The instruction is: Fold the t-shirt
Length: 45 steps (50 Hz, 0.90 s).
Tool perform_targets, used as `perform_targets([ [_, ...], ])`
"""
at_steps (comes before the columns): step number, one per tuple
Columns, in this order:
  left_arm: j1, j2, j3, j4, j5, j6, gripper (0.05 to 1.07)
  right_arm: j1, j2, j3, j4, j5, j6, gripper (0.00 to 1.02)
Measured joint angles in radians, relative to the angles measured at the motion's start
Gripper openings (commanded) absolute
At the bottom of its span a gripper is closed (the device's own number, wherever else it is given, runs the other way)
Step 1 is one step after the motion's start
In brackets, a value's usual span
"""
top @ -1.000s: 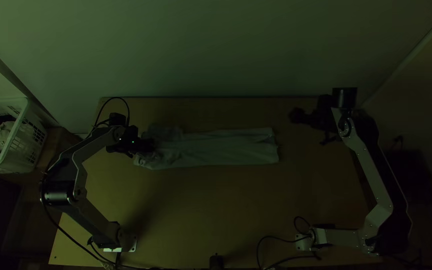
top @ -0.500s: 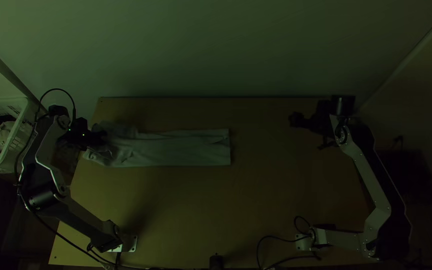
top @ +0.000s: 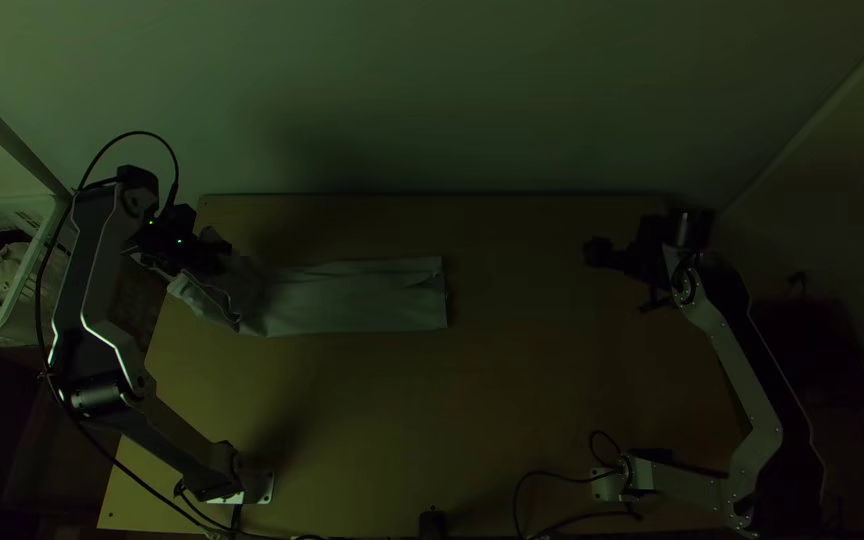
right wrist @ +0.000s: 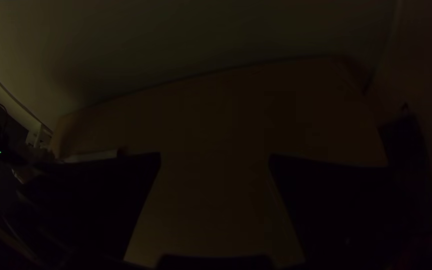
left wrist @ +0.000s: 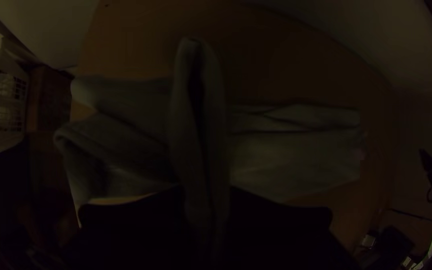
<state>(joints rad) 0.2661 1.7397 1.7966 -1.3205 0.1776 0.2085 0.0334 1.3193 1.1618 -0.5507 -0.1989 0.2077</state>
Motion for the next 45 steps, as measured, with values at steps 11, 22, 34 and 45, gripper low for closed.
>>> perform_targets([
  [11,-0.218,-0.013,0.113,-0.058,-0.027,-0.08,0.08,-0.035,-0.042,-0.045,0.019,0.0,-0.001,0.99],
  [22,-0.373,0.0,0.176,-0.066,-0.063,-0.162,0.08,-0.062,-0.086,-0.074,0.027,0.0,-0.004,0.99],
  [34,-0.532,0.115,0.269,-0.069,-0.066,-0.265,0.08,-0.07,-0.123,-0.11,0.027,0.0,-0.003,0.99],
  [45,-0.654,0.25,0.342,-0.07,-0.067,-0.339,0.08,-0.084,-0.155,-0.131,0.027,0.0,-0.003,0.99],
])
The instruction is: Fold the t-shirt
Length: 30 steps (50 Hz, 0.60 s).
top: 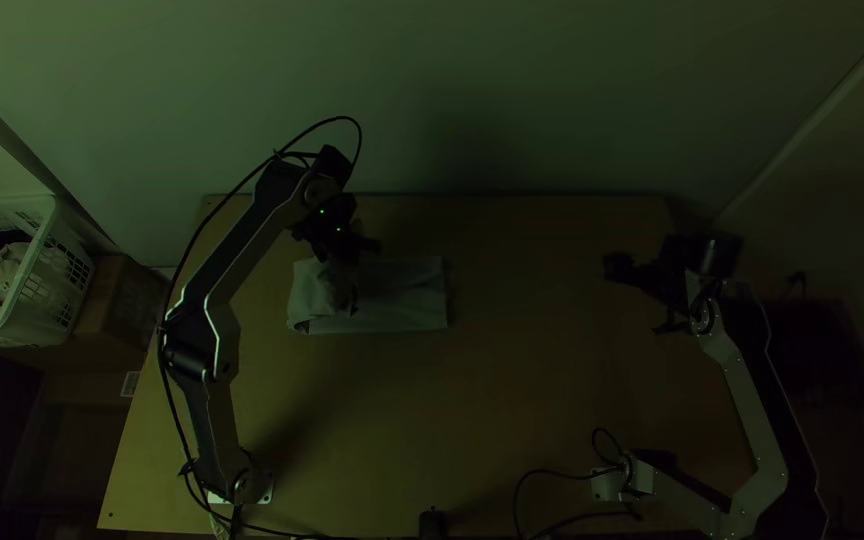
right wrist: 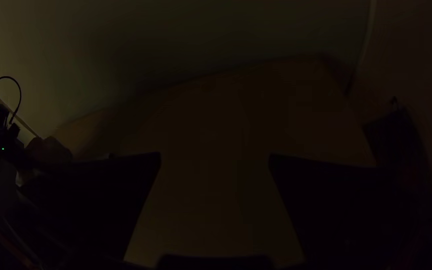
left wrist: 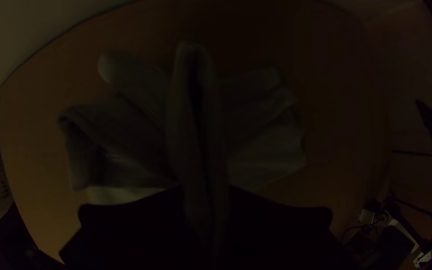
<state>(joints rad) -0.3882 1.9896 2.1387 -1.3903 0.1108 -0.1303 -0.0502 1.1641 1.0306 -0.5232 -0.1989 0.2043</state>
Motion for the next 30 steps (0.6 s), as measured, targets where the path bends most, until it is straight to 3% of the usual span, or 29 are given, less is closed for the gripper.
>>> perform_targets([
  [15,-0.096,0.135,0.09,0.001,-0.019,-0.052,0.08,-0.006,-0.04,-0.044,0.0,0.0,0.0,0.99],
  [17,-0.108,0.149,0.095,0.004,-0.021,-0.061,0.12,-0.006,-0.045,-0.051,0.0,0.0,0.0,0.99],
  [22,-0.139,0.18,0.097,0.045,-0.023,-0.105,0.49,-0.006,-0.054,-0.069,0.0,0.0,0.001,0.99],
  [26,-0.171,0.204,0.1,0.091,-0.021,-0.142,0.99,-0.002,-0.058,-0.084,0.0,0.0,0.004,0.99],
  [27,-0.18,0.211,0.101,0.11,-0.02,-0.147,1.03,0.0,-0.058,-0.089,0.0,0.0,0.005,0.99],
  [30,-0.206,0.222,0.103,0.174,-0.018,-0.156,1.03,0.012,-0.059,-0.105,0.001,0.0,0.005,0.99],
])
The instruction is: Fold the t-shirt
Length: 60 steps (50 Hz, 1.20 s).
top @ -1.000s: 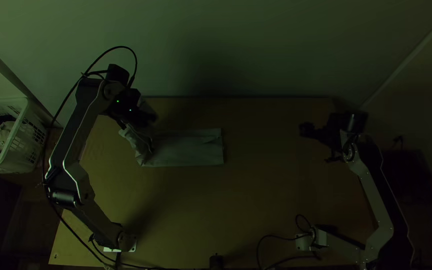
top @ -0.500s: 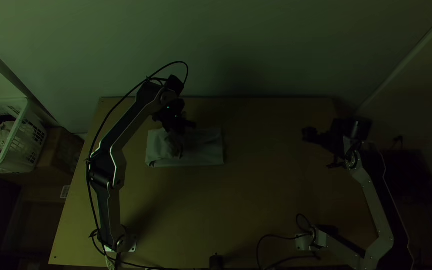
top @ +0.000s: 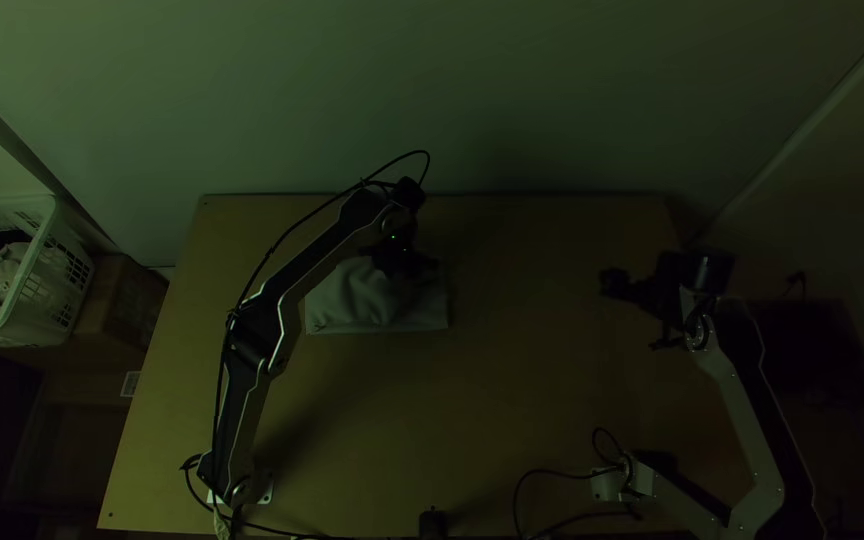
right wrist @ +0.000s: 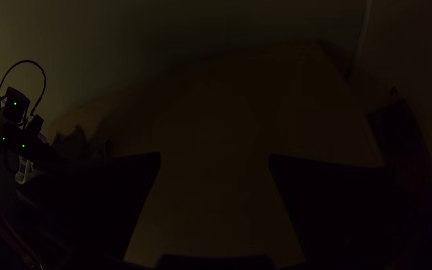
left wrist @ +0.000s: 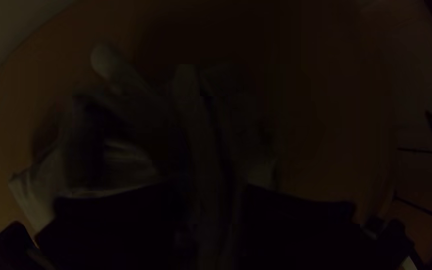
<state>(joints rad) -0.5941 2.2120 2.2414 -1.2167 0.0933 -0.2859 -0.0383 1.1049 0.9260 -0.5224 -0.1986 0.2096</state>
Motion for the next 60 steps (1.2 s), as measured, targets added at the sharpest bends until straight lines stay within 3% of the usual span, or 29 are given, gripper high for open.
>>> perform_targets([
  [12,-0.067,0.005,0.017,0.099,0.011,-0.003,1.03,0.024,0.0,-0.037,0.018,0.0,0.003,0.99],
  [27,-0.007,-0.082,0.006,0.101,0.011,0.011,1.03,0.024,0.003,0.005,0.067,0.023,-0.005,0.99],
  [47,0.213,-0.508,-0.193,0.194,0.007,0.105,1.03,0.024,0.0,0.221,0.099,0.123,-0.177,0.99],
  [60,0.356,-0.784,-0.44,0.276,-0.001,0.149,1.03,0.024,-0.073,0.28,0.133,0.133,-0.263,0.99],
])
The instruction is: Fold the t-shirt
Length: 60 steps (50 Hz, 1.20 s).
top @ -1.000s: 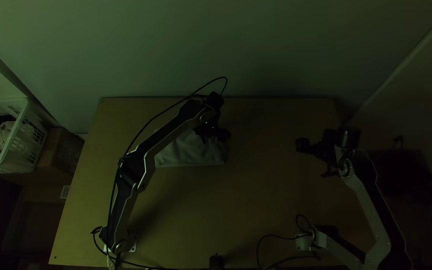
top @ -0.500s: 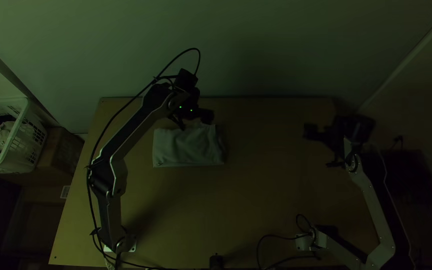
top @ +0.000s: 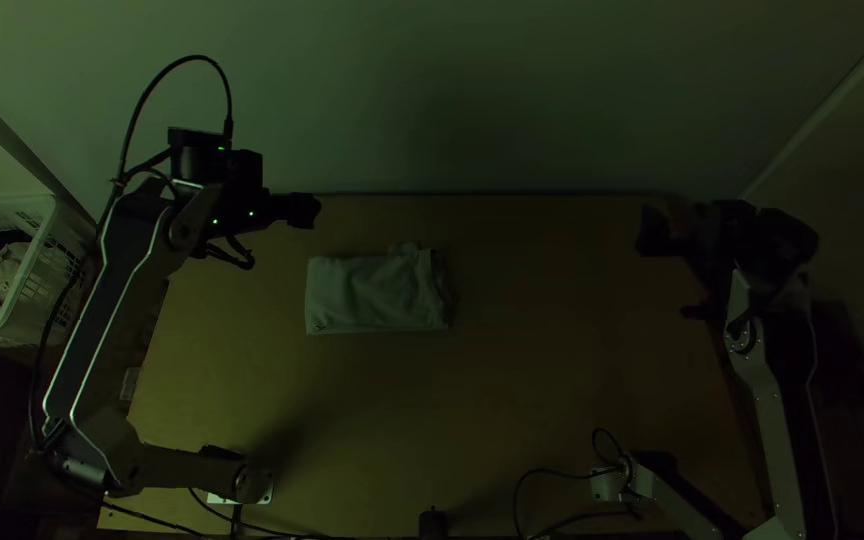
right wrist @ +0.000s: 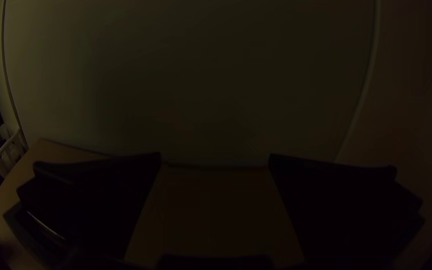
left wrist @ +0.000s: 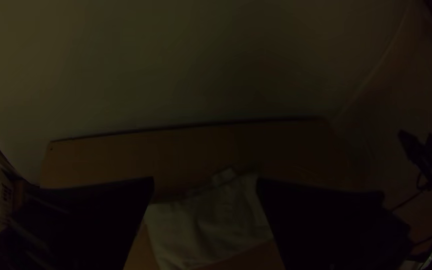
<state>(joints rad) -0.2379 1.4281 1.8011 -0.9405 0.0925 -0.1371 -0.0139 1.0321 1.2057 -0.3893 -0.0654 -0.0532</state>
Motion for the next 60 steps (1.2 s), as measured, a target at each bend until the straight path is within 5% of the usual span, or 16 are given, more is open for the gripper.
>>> perform_targets([
  [19,0.158,-0.473,-0.433,0.181,-0.026,0.059,1.03,0.001,-0.277,-0.133,0.151,0.002,-0.022,0.99],
  [60,0.513,-1.239,-1.304,0.761,-0.027,0.203,1.03,0.014,-0.807,-0.583,0.229,0.003,-0.087,0.99],
])
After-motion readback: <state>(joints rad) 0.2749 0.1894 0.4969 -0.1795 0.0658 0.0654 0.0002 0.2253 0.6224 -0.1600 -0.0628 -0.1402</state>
